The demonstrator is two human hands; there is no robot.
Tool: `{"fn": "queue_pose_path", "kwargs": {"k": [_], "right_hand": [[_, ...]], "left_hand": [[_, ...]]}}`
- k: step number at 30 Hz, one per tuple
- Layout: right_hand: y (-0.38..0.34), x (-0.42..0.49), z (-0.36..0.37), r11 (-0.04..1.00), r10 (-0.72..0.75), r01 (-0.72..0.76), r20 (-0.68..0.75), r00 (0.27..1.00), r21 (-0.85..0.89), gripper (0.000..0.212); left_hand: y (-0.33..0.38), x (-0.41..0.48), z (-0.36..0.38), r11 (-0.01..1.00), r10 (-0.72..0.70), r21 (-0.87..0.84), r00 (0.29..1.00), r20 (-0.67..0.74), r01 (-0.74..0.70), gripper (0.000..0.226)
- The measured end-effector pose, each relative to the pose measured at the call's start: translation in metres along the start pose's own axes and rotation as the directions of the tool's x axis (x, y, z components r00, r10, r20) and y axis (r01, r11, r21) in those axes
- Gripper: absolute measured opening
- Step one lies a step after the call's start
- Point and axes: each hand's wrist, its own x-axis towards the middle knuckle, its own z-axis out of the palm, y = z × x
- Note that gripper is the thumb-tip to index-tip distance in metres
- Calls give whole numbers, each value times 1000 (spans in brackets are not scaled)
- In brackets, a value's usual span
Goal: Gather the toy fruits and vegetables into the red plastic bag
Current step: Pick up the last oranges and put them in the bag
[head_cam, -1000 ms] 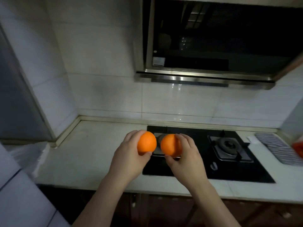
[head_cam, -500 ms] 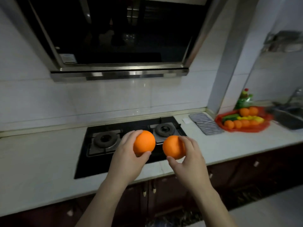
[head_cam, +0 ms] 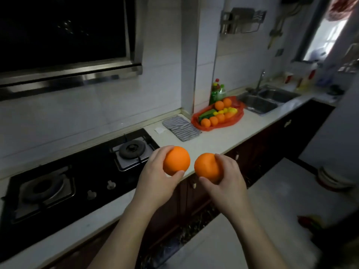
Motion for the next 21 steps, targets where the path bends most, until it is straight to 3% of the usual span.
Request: {"fn": "queue_pose_path", "kwargs": {"k": [13, 21], "right_hand": [[73, 119, -19, 984, 139, -146, -76, 987, -101, 72], [110, 210, -12, 978, 140, -155, -112, 984, -137, 73]], "left_hand": [[-5, 143, 116, 980, 88, -188, 990, 106, -67, 67], [-14, 241, 167, 977, 120, -193, 981, 154, -89, 67]]}}
